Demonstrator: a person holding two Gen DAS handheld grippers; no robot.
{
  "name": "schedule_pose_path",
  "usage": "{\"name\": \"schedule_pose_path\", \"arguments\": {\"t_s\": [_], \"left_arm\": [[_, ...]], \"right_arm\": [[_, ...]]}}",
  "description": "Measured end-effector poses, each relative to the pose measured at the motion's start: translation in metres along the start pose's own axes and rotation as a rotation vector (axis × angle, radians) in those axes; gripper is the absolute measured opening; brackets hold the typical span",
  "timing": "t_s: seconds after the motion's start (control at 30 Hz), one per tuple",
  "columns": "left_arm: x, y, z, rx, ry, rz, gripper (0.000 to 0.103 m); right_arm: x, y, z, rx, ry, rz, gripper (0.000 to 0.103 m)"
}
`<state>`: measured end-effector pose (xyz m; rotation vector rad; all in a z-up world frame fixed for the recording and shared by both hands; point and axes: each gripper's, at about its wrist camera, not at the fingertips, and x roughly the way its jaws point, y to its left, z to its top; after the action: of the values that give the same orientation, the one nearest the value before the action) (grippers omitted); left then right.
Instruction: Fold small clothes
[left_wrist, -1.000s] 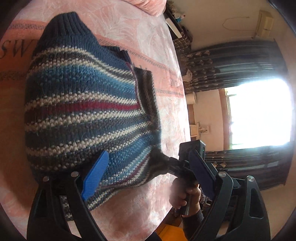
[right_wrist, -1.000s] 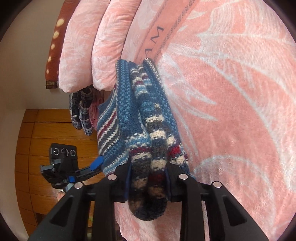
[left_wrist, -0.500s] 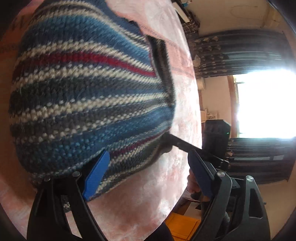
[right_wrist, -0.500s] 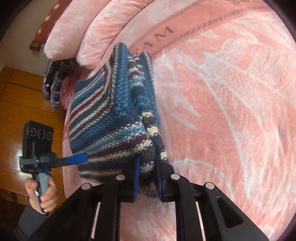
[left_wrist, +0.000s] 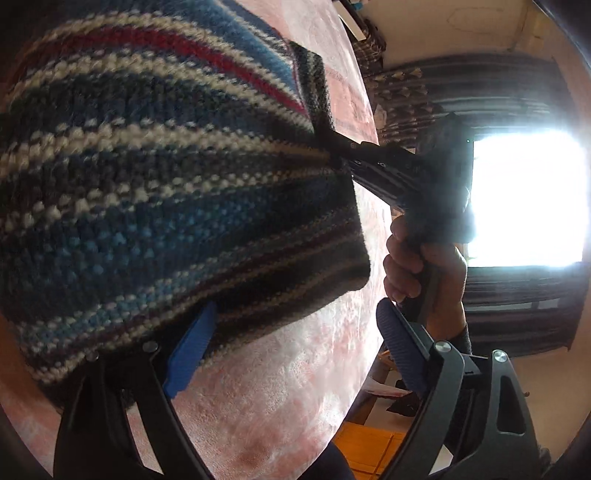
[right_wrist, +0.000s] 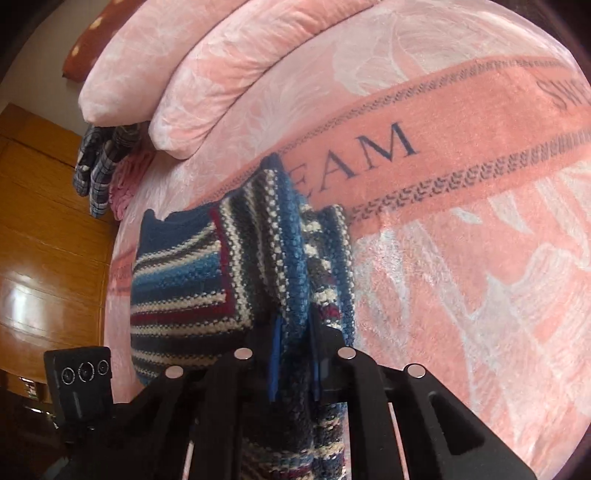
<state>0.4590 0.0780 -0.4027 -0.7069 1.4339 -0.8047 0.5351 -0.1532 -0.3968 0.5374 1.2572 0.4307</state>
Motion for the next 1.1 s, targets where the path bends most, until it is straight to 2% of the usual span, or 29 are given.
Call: {"name": "schedule_pose_path", "arguments": {"t_s": [0.13,0.17,0.23,0.27,0.33,0.4,0.47,0.5,0.57,0.63,0.73,0.8,0.9,0.93,0.97,1.0,1.1], "left_arm": [[-0.006,-0.003,-0.005,0.011,-0.001,-0.016,0.084],[-0.014,-0.010,-0.004,0.019,-0.009,-0.037,0.084],[-0.038,-0.027,0.001,0.073,-0.060,-0.067,0.085],[-0.053,-0.033,0.006,0.094,-0.098,-0.077,0.086],[-0.081,-0.037,0.022,0.106,-0.174,-0.086,0.087],[-0.096,-0.035,0.044,0.097,-0.216,-0.071,0.087],[-0.096,-0.033,0.064,0.087,-0.216,-0.015,0.087],[-0.093,-0.027,0.074,0.073,-0.208,0.011,0.087],[-0.079,-0.007,0.090,0.016,-0.162,0.057,0.086],[-0.068,0.009,0.096,0.004,-0.139,0.081,0.083],[-0.067,-0.002,0.103,0.029,-0.124,0.122,0.085],[-0.080,-0.019,0.095,0.088,-0.158,0.128,0.084],[-0.088,-0.036,0.073,0.164,-0.158,0.066,0.084],[-0.083,-0.034,0.068,0.164,-0.139,0.078,0.084],[-0.074,-0.028,0.066,0.149,-0.112,0.103,0.084],[-0.063,-0.020,0.064,0.132,-0.100,0.126,0.081],[-0.055,-0.023,0.064,0.144,-0.132,0.180,0.083]], "right_arm": [[-0.009,-0.009,-0.003,0.030,-0.010,0.067,0.012],[-0.019,-0.007,0.001,0.040,-0.031,0.088,0.016],[-0.040,0.002,0.013,0.031,-0.102,0.108,0.017],[-0.045,0.008,0.020,0.020,-0.109,0.130,0.017],[-0.042,0.025,0.034,-0.019,-0.084,0.165,0.017],[-0.024,0.037,0.046,-0.041,-0.034,0.173,0.017],[0.000,0.037,0.055,-0.035,0.013,0.141,0.017],[0.012,0.030,0.058,-0.020,0.034,0.112,0.014],[0.029,0.011,0.060,-0.009,0.047,0.051,0.000],[0.028,-0.006,0.060,0.039,0.033,0.106,0.000],[0.011,0.003,0.054,0.010,0.005,0.098,0.000],[-0.010,0.013,0.042,-0.024,-0.010,0.147,0.005],[-0.022,0.023,0.012,-0.112,0.042,0.165,0.005],[-0.018,0.020,0.003,-0.123,0.070,0.147,0.005],[-0.011,0.013,-0.004,-0.127,0.080,0.097,0.000],[-0.006,0.003,-0.007,-0.110,0.078,0.089,0.000],[-0.013,-0.020,-0.008,0.020,0.058,0.175,0.000]]}}
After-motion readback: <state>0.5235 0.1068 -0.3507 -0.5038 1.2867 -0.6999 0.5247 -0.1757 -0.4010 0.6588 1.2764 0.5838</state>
